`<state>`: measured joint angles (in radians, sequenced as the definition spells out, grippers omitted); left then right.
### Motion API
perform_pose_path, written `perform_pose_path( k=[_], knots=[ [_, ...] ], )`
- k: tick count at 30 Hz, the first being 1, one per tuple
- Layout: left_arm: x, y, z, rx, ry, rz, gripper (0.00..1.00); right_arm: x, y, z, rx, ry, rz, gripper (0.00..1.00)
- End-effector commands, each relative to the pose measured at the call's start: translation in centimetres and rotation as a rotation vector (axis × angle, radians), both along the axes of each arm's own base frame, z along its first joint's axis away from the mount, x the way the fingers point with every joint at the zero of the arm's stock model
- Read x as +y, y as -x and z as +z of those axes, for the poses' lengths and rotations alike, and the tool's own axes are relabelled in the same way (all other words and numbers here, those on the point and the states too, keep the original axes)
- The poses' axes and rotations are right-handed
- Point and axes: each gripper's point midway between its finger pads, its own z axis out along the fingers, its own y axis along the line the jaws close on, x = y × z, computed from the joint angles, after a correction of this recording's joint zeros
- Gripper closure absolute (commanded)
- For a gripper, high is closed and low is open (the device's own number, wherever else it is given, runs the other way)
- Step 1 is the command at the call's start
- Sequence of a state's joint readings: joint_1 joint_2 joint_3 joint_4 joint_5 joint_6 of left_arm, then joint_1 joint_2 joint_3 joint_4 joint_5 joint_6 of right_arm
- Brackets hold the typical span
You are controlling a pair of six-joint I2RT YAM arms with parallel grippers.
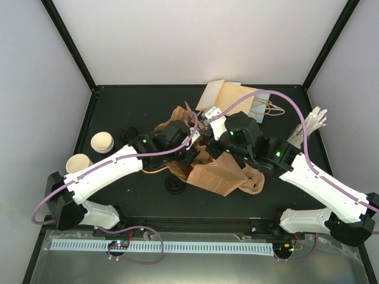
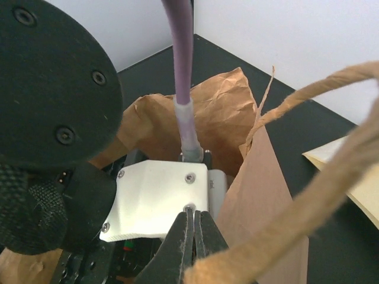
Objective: Pack the takeout coffee
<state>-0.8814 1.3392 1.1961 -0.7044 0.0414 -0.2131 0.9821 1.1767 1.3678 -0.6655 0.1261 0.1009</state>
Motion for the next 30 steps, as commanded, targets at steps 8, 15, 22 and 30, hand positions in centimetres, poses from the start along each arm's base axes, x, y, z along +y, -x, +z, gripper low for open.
perform_pose_path(
  k=[8, 15, 22, 30],
  knots=[
    [-0.2, 1.7, -1.7, 0.027, 0.027, -0.055, 0.84, -0.2, -0.5, 3.0, -0.113, -0.022, -0.003, 0.99],
    [1.2, 3.1, -1.8, 0.020, 0.059, -0.050, 0.83, 1.4, -0.5, 2.1, -0.088, -0.022, 0.046, 0.99],
    [2.1, 4.4, -1.6, 0.019, 0.077, -0.043, 0.83, 3.4, 1.5, 2.8, -0.092, -0.080, 0.194, 0.99],
    [3.7, 5.8, -0.5, -0.017, 0.089, -0.042, 0.83, 2.2, 2.8, 1.6, -0.128, -0.117, 0.210, 0.99]
  ],
)
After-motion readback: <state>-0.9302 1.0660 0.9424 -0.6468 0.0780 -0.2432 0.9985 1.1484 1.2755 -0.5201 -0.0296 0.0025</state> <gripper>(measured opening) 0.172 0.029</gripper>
